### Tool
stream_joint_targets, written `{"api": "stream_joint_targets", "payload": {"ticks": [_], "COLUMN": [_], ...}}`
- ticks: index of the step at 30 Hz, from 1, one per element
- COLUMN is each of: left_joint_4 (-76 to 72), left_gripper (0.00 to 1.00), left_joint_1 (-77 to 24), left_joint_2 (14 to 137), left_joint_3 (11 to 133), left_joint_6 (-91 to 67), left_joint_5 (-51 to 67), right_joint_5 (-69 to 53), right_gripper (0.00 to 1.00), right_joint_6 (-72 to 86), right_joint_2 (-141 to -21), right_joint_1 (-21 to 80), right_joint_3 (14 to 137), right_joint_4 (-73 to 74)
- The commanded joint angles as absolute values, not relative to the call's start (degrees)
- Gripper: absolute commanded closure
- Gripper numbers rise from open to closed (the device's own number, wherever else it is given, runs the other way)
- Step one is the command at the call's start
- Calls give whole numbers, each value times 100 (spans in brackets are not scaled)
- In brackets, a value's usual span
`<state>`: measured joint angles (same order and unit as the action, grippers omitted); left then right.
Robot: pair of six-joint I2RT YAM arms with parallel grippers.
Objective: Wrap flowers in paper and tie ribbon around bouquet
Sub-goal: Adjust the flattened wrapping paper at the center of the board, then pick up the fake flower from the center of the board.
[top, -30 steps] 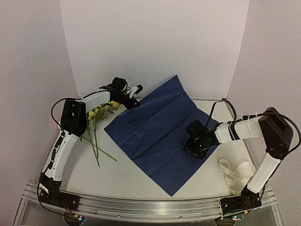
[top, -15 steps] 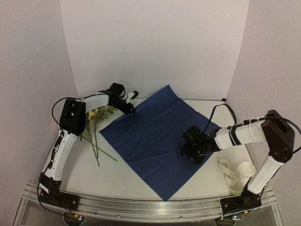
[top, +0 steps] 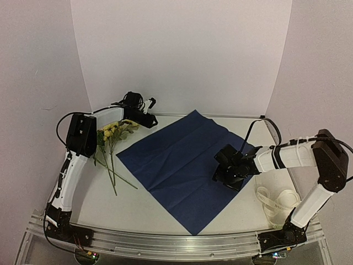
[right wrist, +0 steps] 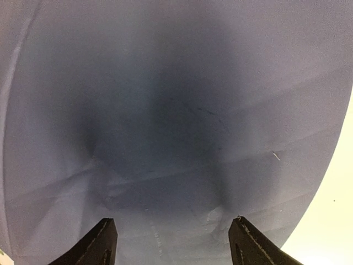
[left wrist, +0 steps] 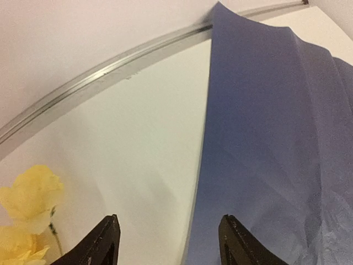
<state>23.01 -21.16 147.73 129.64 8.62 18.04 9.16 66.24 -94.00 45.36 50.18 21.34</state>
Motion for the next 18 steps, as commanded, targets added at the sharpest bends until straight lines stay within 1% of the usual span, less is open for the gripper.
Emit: {"api": "stream_joint_targets", "payload": {"ticks": [1,5,8,14,18], "left_joint_4": [1700,1356,1511,2391,2854], "left_gripper": [26,23,22,26,28], "left_joint_1": [-2083,-2056,-2052,-2070,-2180], "left_joint_2": [13477,12481,11800,10810,10332], "left_joint_3": [12570,11288,10455,9222,8436], "left_joint_6": [-252,-1566,-2402,-3919,-4393], "left_joint_5": [956,-275,-772,-1504,-1716], "right_joint_5": [1097,1197,1222,1220,1117], "right_gripper": [24,20,20,20,21], "right_joint_6": [6015,5533,5194,4623,4291], "right_joint_2": [-9037,-8900,-8829,-8816,-8839], "right_joint_1": [4526,4524,4525,4529,4527], "right_joint_3": [5584,5859,6029,6388,6531], "right_joint_4": [2380,2441,2446,2447,2442]}}
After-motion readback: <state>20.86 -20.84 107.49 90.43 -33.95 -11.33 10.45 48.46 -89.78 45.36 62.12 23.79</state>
